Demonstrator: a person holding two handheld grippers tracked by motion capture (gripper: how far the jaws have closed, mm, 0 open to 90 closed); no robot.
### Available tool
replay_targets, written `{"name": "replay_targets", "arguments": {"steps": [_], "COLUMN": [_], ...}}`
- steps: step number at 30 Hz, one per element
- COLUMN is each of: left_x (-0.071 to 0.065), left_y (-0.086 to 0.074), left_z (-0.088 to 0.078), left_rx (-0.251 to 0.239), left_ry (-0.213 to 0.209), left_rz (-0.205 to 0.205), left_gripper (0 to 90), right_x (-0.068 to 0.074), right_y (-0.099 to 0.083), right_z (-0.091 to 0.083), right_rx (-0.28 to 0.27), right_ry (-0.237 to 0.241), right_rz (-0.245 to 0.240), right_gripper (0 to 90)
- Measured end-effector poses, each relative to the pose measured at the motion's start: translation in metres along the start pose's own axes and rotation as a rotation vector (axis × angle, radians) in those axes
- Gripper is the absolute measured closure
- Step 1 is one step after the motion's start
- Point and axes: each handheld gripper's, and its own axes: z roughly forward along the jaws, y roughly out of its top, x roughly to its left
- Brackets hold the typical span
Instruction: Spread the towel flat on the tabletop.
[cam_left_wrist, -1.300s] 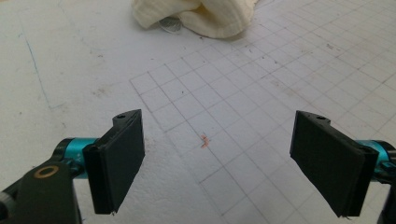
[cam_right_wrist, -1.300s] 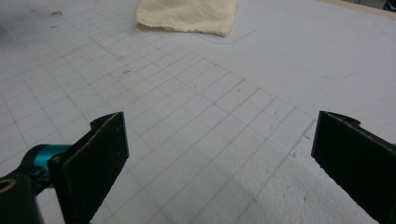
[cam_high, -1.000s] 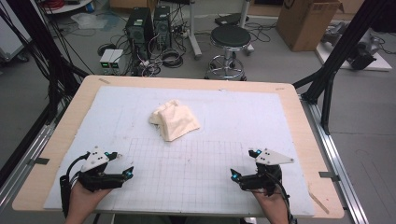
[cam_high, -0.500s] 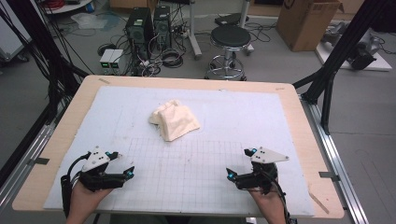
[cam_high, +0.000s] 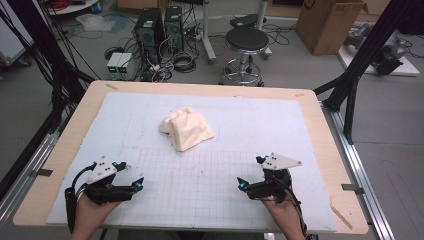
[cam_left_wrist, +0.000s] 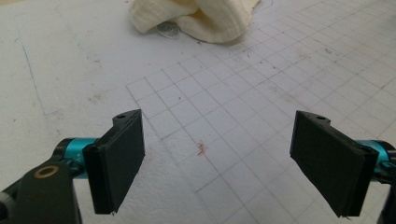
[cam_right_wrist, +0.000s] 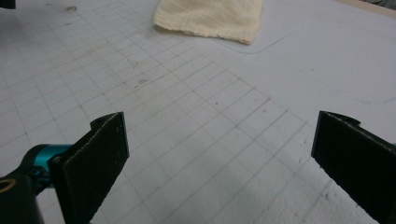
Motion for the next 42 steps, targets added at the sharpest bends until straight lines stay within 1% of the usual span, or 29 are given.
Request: {"name": "replay_targets", "arguments": {"steps": [2,3,4,5,6,7,8,10,11,12,13,15,16,17,18,19,20,21,22,25,28,29,30,32,34,39,40,41,42], "left_x": [0.0,0.0,0.0,0.0,0.0,0.0,0.0,0.0,0.0,0.0,0.001,0.001,0.001,0.001,0.001,0.001,0.001,0.001,0.001,0.002,0.002,0.003,0.003,0.004,0.004,0.006,0.006,0.006,0.006], "left_y": [0.0,0.0,0.0,0.0,0.0,0.0,0.0,0.0,0.0,0.0,0.0,0.001,0.001,0.001,0.001,0.0,0.001,0.001,0.001,0.001,0.001,0.001,0.001,0.001,0.001,0.001,0.001,0.001,0.001], "left_z": [0.0,0.0,0.0,0.0,0.0,0.0,0.0,0.0,-0.001,-0.001,-0.001,-0.001,-0.002,-0.002,-0.002,-0.002,-0.002,-0.002,-0.002,-0.002,-0.002,-0.002,-0.002,-0.002,-0.002,-0.002,-0.002,-0.002,-0.002], "left_rx": [-0.003,-0.003,-0.003,-0.004,-0.004,-0.004,-0.007,-0.008,-0.009,-0.009,-0.007,-0.012,-0.013,-0.014,-0.016,-0.017,-0.016,-0.016,-0.019,-0.016,-0.022,-0.019,-0.022,-0.018,-0.022,-0.025,-0.026,-0.026,-0.026], "left_ry": [0.003,0.003,0.002,0.004,0.002,0.001,0.001,0.0,0.003,0.004,0.0,0.002,0.003,0.003,0.004,0.004,0.004,0.005,0.004,0.003,0.003,0.005,0.006,0.005,0.008,0.009,0.009,0.009,0.008], "left_rz": [-0.005,-0.005,-0.004,-0.006,-0.004,-0.003,-0.007,-0.008,-0.005,-0.004,-0.001,-0.004,-0.006,-0.004,-0.007,-0.009,-0.007,-0.008,-0.007,-0.004,-0.009,-0.006,-0.011,-0.008,-0.011,-0.013,-0.013,-0.014,-0.014], "left_gripper": [18.3,18.3,18.3,18.3,18.3,18.3,18.3,18.3,18.3,18.3,18.3,18.3,18.3,18.3,18.3,18.3,18.3,18.3,18.3,18.3,18.3,18.3,18.3,18.3,18.3,18.3,18.3,18.3,18.3], "right_x": [0.0,0.0,0.0,0.0,0.0,0.0,-0.001,-0.001,-0.001,0.0,0.0,0.0,0.0,0.0,0.0,0.0,0.001,0.002,0.002,0.003,0.003,0.003,0.003,0.003,0.004,0.006,0.008,0.008,0.009], "right_y": [0.007,0.007,0.013,0.013,0.02,0.02,0.027,0.035,0.035,0.042,0.042,0.048,0.051,0.054,0.06,0.06,0.064,0.071,0.071,0.082,0.091,0.097,0.097,0.102,0.108,0.123,0.129,0.129,0.132], "right_z": [0.004,0.004,0.007,0.007,0.011,0.011,0.016,0.021,0.021,0.027,0.027,0.034,0.037,0.041,0.048,0.048,0.052,0.06,0.06,0.072,0.087,0.097,0.097,0.107,0.118,0.139,0.147,0.147,0.151], "right_rx": [-0.003,-0.003,-0.01,-0.01,-0.006,-0.006,-0.007,-0.008,-0.008,-0.012,-0.012,-0.012,-0.01,-0.017,-0.02,-0.02,-0.02,-0.029,-0.029,-0.036,-0.026,-0.02,-0.02,-0.012,-0.01,-0.005,-0.008,-0.008,-0.004], "right_ry": [0.008,0.008,0.017,0.017,0.021,0.021,0.029,0.04,0.04,0.044,0.044,0.049,0.054,0.055,0.066,0.066,0.071,0.071,0.071,0.083,0.089,0.084,0.084,0.076,0.082,0.099,0.097,0.097,0.103], "right_rz": [-0.004,-0.004,-0.01,-0.01,-0.012,-0.012,-0.015,-0.016,-0.016,-0.023,-0.023,-0.028,-0.024,-0.023,-0.024,-0.024,-0.027,-0.033,-0.033,-0.03,-0.032,-0.035,-0.035,-0.03,-0.022,-0.022,-0.027,-0.027,-0.026], "right_gripper": [3.3,3.3,3.2,3.2,3.3,3.3,3.3,3.3,3.3,3.3,3.3,3.3,3.5,4.4,4.7,4.7,4.7,4.8,4.8,5.2,5.2,5.2,5.2,5.4,6.3,6.7,7.8,7.8,7.8]}}
